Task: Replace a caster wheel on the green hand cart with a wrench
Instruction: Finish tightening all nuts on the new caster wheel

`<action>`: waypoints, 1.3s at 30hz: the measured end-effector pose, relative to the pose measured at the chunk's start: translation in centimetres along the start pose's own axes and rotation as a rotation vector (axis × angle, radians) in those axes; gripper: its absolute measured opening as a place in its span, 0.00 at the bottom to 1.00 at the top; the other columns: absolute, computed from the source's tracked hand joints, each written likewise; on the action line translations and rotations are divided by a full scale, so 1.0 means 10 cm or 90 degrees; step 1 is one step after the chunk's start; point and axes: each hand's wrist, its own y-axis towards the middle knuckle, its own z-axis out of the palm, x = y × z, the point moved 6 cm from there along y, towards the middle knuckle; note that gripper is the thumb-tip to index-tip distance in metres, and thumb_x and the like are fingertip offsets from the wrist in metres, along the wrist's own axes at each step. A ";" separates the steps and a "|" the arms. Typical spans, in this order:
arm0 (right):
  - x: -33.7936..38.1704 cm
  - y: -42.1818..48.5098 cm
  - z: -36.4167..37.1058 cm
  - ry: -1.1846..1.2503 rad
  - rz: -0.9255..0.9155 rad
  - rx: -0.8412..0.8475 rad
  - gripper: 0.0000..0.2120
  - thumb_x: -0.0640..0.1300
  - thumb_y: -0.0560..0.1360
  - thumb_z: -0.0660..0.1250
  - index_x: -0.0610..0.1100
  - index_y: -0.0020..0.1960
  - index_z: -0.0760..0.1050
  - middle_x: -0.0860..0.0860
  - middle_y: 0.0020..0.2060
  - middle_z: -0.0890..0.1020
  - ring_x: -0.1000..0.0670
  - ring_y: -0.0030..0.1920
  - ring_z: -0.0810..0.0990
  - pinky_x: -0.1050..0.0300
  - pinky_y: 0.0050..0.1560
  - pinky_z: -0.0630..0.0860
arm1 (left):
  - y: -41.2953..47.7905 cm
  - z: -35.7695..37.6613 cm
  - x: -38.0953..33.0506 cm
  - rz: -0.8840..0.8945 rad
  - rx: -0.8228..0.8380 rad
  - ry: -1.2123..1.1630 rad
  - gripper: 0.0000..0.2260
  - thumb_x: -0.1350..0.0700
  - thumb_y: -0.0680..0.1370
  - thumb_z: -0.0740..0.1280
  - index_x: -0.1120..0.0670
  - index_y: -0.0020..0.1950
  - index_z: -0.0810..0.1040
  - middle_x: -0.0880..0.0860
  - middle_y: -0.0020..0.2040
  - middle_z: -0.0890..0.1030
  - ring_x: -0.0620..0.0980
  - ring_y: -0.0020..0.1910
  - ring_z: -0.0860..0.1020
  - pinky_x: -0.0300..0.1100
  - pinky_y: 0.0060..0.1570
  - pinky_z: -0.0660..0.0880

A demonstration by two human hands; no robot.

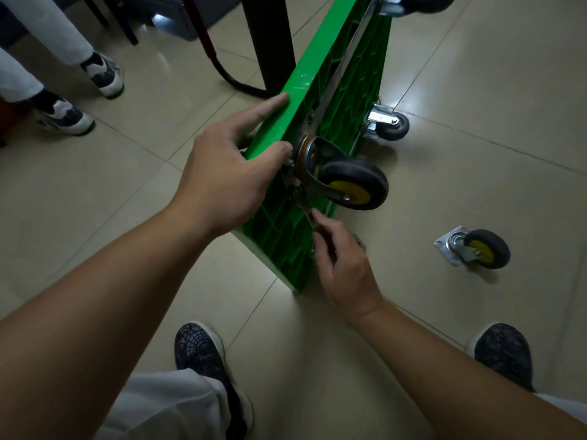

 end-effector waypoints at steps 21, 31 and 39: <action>0.09 -0.09 0.27 0.194 0.190 -0.068 0.18 0.35 0.82 0.63 0.40 0.72 0.73 0.46 0.51 0.83 0.50 0.50 0.83 0.52 0.52 0.80 | -0.02 0.03 -0.02 -0.010 -0.001 -0.011 0.24 0.51 0.78 0.69 0.37 0.73 0.74 0.36 0.63 0.79 0.43 0.61 0.80 0.50 0.62 0.79; 0.61 0.29 0.02 0.671 0.669 -0.062 0.09 0.36 0.81 0.65 0.36 0.43 0.79 0.43 0.29 0.83 0.49 0.25 0.81 0.59 0.29 0.80 | -0.04 0.02 -0.06 -0.008 0.000 0.006 0.24 0.47 0.76 0.68 0.35 0.73 0.73 0.38 0.67 0.75 0.43 0.65 0.77 0.52 0.63 0.78; 0.16 -0.19 0.05 0.251 0.310 -0.117 0.19 0.34 0.81 0.64 0.44 0.71 0.73 0.53 0.55 0.83 0.57 0.55 0.81 0.61 0.57 0.78 | -0.03 0.02 -0.09 -0.012 0.006 0.018 0.24 0.49 0.79 0.69 0.34 0.73 0.72 0.41 0.66 0.75 0.50 0.63 0.78 0.56 0.62 0.78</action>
